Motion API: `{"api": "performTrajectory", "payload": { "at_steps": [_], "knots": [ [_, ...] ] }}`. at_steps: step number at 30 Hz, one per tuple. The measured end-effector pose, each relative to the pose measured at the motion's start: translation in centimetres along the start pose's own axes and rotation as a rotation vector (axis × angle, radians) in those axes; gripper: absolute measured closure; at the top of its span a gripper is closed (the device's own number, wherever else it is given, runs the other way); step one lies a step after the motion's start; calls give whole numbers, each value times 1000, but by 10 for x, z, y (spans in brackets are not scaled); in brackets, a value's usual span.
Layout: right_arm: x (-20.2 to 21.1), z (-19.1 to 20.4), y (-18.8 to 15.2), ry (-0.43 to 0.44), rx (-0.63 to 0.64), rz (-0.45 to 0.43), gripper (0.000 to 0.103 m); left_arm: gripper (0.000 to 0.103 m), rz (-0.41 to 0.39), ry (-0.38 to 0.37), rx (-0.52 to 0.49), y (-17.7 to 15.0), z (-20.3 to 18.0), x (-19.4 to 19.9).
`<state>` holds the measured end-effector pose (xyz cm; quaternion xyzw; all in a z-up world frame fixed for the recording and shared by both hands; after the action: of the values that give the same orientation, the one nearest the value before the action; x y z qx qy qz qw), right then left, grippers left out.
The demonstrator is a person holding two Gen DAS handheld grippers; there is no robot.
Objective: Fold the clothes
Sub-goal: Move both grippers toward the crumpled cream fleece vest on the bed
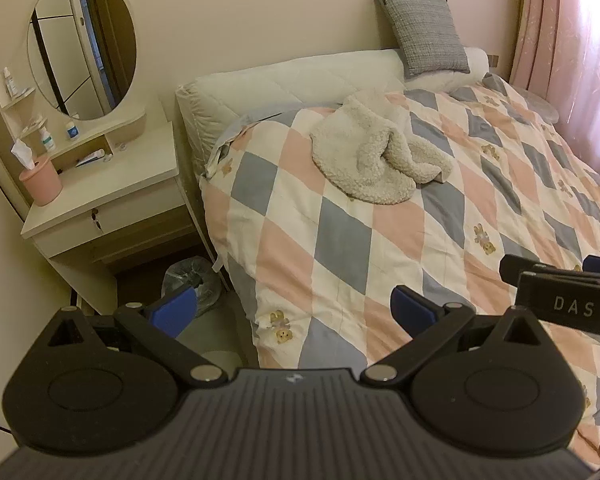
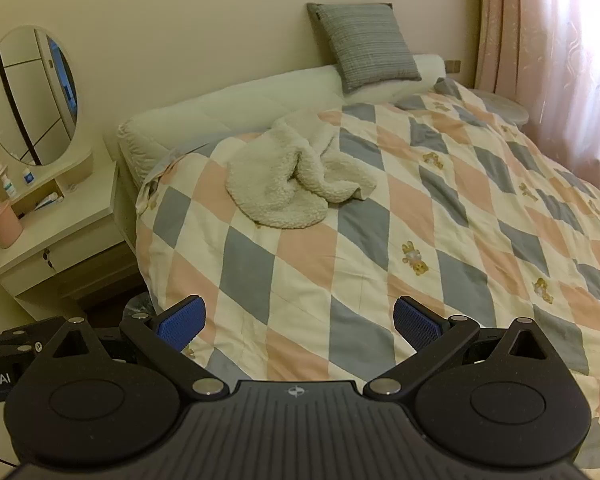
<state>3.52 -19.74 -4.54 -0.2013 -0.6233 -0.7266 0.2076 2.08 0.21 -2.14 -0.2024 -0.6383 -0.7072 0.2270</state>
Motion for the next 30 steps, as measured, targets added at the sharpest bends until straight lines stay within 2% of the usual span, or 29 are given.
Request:
{"api": "performTrajectory", "payload": {
  "at_steps": [11,23,30],
  "knots": [
    [1,3,0,8,8,-15,0,1,-4,4,-5,5,-10,0],
    [1,4,3,7,20,-16,0,1,1,-16,22,6,2,-2],
    [-1,6,10,13,26,-22,0,1,25,-52,53,2,9,-8]
  ]
}}
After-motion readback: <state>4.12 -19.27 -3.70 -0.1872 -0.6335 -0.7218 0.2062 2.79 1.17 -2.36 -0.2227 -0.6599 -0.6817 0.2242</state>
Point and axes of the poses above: each gripper's, at about its wrist camera, not at the fingertips, and x roughly against the way its jaws point, z to its left, y to its top, the point moved 3 cm from there along -x, roughly the way its jaws point, and after that the axes turned 11 degrees about -z, right-handed, at the moved point
